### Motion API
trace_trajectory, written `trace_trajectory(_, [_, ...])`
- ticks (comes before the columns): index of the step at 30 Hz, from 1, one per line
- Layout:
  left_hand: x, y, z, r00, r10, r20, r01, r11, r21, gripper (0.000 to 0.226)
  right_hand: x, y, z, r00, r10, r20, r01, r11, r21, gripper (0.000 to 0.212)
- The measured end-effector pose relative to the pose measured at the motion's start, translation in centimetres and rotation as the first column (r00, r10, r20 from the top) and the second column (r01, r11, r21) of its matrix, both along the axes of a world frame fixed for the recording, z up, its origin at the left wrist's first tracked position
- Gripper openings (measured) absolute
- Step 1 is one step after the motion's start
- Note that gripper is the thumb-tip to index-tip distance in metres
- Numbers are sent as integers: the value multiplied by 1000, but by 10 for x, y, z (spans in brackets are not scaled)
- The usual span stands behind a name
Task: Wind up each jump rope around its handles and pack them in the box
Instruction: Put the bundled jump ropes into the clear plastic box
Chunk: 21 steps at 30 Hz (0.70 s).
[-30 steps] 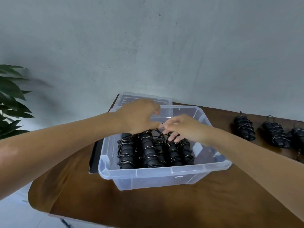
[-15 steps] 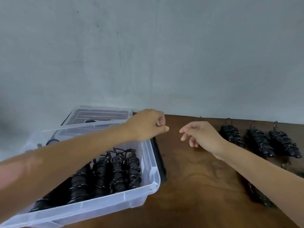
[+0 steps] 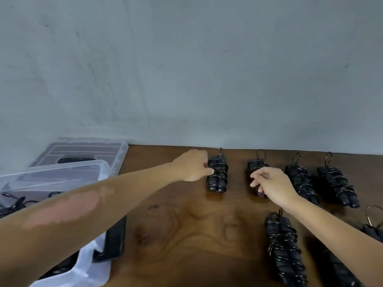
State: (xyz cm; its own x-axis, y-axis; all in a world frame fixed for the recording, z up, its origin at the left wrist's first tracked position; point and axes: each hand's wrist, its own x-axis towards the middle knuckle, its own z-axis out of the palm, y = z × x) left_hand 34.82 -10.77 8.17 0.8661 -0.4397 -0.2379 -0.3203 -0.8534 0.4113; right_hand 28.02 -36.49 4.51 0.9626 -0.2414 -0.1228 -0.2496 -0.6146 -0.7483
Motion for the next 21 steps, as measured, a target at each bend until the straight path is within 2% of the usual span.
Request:
trace_trajectory(2, [9, -20, -13, 999, 39, -15, -39, 999, 16, 55, 8, -18, -8, 997, -59, 41, 62, 996, -58, 17])
trace_trajectory(5, [22, -43, -29, 993, 108, -47, -106, 994, 32, 67, 22, -35, -16, 995, -96, 36, 100, 987, -126, 34])
trace_trajectory(9, [36, -73, -46, 982, 176, -67, -171, 983, 71, 81, 41, -48, -26, 983, -105, -153, 95, 993, -69, 69])
trace_trajectory(13, [47, -90, -61, 967, 240, -81, -230, 966, 118, 93, 59, -52, -41, 963, -75, -259, 72, 997, -19, 90])
trace_trajectory(16, [53, -96, -68, 954, 288, -80, -276, 952, 132, 99, 70, -52, -50, 951, -74, -301, 84, 996, 21, 94])
trace_trajectory(21, [60, -97, -68, 943, 318, -100, -306, 945, 119, 83, 84, -58, -62, 936, -98, -337, 147, 982, 122, 81])
